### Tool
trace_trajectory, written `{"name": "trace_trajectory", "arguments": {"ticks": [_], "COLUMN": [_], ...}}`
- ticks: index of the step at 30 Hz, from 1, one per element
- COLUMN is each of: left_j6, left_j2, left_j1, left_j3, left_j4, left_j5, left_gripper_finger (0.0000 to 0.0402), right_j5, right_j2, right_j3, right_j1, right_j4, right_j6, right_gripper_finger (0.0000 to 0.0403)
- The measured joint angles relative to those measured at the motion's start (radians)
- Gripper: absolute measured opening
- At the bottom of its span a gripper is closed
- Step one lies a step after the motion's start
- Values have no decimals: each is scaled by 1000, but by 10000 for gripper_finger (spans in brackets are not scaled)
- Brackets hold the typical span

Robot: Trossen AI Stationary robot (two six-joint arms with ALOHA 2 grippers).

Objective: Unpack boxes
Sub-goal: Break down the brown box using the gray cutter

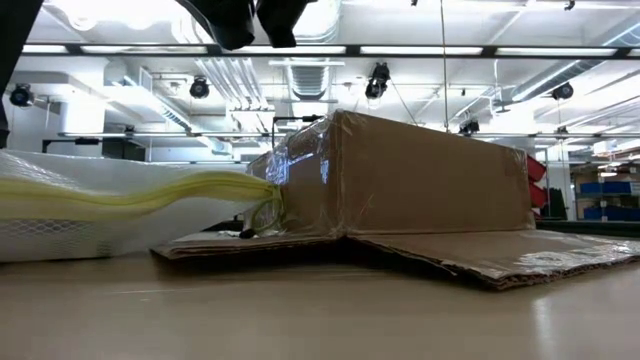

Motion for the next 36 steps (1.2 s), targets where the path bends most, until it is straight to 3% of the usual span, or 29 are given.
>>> {"name": "trace_trajectory", "arguments": {"ticks": [9,13,18,25,31,36], "left_j6": [-3,44,63,55,53,41], "left_j2": [0,0,0,0,0,-4], "left_j1": [-1,-6,-11,-10,-8,6], "left_j3": [0,-8,-14,-14,-14,-14], "left_j4": [-3,-3,-4,-17,-23,-15], "left_j5": [41,28,-12,-35,-35,-41], "left_gripper_finger": [142,155,127,42,35,35], "right_j5": [6,5,3,-5,-5,15], "right_j2": [-1,-2,-2,-2,0,-2], "right_j3": [-1,-1,-1,-1,-1,0], "right_j1": [-1,-1,-1,-1,-1,4], "right_j4": [8,2,-3,-3,-2,-2], "right_j6": [-1,-1,-14,-16,4,73], "right_gripper_finger": [108,108,108,108,110,187]}}
